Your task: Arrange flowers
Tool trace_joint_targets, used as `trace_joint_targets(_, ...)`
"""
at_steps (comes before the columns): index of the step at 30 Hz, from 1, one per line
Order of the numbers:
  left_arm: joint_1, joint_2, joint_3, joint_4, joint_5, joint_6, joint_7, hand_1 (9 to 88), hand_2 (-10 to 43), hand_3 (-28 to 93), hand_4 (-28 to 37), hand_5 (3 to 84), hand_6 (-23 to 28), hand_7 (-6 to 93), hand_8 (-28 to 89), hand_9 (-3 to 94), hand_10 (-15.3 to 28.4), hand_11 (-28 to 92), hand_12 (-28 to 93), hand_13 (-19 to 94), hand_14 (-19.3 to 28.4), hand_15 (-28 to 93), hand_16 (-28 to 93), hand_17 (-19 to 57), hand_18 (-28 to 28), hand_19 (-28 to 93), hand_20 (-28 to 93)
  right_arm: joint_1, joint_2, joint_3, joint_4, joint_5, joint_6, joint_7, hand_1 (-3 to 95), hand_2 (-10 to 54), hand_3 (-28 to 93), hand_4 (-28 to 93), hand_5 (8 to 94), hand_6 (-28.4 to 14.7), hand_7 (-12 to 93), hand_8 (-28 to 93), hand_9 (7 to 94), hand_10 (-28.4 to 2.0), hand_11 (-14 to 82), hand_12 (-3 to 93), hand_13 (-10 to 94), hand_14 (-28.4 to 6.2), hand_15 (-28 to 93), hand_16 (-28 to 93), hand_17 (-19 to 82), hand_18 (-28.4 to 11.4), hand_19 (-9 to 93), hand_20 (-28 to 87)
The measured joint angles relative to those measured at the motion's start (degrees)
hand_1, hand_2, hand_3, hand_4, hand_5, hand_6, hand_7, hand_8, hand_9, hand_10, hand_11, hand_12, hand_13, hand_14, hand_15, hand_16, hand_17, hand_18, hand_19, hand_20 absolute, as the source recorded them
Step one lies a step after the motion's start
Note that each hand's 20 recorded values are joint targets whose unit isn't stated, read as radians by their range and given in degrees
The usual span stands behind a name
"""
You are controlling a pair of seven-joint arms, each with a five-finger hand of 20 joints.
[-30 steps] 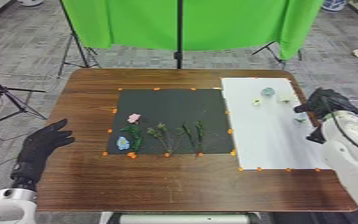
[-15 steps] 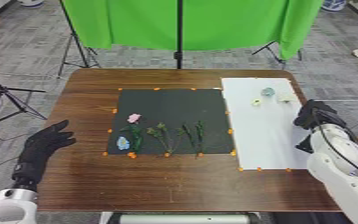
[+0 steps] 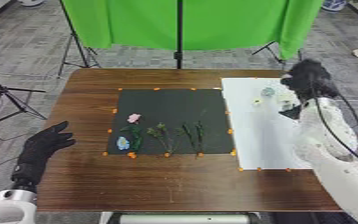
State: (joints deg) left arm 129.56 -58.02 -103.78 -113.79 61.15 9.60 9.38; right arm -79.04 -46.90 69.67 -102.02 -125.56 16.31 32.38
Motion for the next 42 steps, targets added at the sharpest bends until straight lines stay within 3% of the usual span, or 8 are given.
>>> trace_joint_targets(6, -0.04, 0.03, 0.07, 0.01, 0.01, -0.01, -0.09, 26.9, 10.0, 59, -28.3, 42.3, 5.8, 12.2, -7, 45.9, 14.3, 22, 12, 42, 19.8, 26, -2, 11.0, 14.0, 20, 23, 14.58, -7.29, -10.61, 1.17, 4.42, -1.0, -8.08, 61.4, -9.5, 57, -17, 80.5, -1.0, 22, 11, 91.0, -8.5, 11.5, 45.8, 92, -0.3, 60, 37, 64, -13.6, 93, 58)
trace_joint_targets(15, -1.33, 0.39, 1.28, 0.38, 0.09, -0.11, -0.09, 26.7, 9.4, 60, -28.3, 42.9, 6.0, 12.1, -6, 46.0, 14.3, 23, 12, 42, 19.9, 26, -2, 10.9, 13.9, 20, 23, 26.95, -21.01, -24.52, 10.05, 9.5, -16.13, -9.24, 60.8, -9.5, 57, -17, 78.4, 0.0, 24, 11, 89.7, -8.1, 11.1, 46.0, 91, -0.3, 61, 38, 63, -13.5, 93, 59)
trace_joint_targets(19, -1.88, 0.45, 1.67, 0.68, 0.09, -0.19, -0.05, 26.5, 9.2, 61, -28.3, 43.3, 6.0, 12.1, -6, 46.4, 14.4, 23, 12, 42, 19.9, 26, -2, 10.9, 13.9, 20, 23, 27.39, -25.08, -27.91, 12.44, 8.55, -19.83, -10.14, 60.4, -9.5, 57, -16, 78.2, 0.1, 24, 10, 89.7, -8.1, 11.1, 45.8, 91, -0.3, 61, 38, 63, -13.5, 93, 59)
trace_joint_targets(25, -2.84, 0.65, 2.35, 1.41, 0.07, -0.63, 0.0, 26.3, 8.5, 61, -28.3, 44.7, 5.8, 12.9, -6, 46.9, 14.6, 23, 12, 42, 20.4, 27, -2, 11.0, 13.9, 20, 22, 25.46, -28.37, -30.69, 13.8, 7.62, -21.24, -10.25, 60.3, -9.5, 56, -16, 77.8, 0.2, 25, 10, 89.4, -7.8, 11.3, 45.9, 90, -0.3, 62, 37, 63, -13.5, 93, 59)
trace_joint_targets(42, -3.17, 1.31, 2.3, 1.43, 0.04, -1.46, -0.07, 26.2, 8.1, 61, -28.3, 45.2, 5.3, 14.1, -6, 48.4, 15.0, 22, 14, 43, 20.7, 28, -3, 10.8, 13.9, 20, 22, 19.32, -26.94, -34.65, 11.21, 6.1, -23.68, -10.43, 59.7, -9.5, 56, -15, 77.0, 0.0, 26, 9, 88.6, -8.0, 11.3, 45.5, 90, -0.7, 62, 37, 62, -13.6, 93, 59)
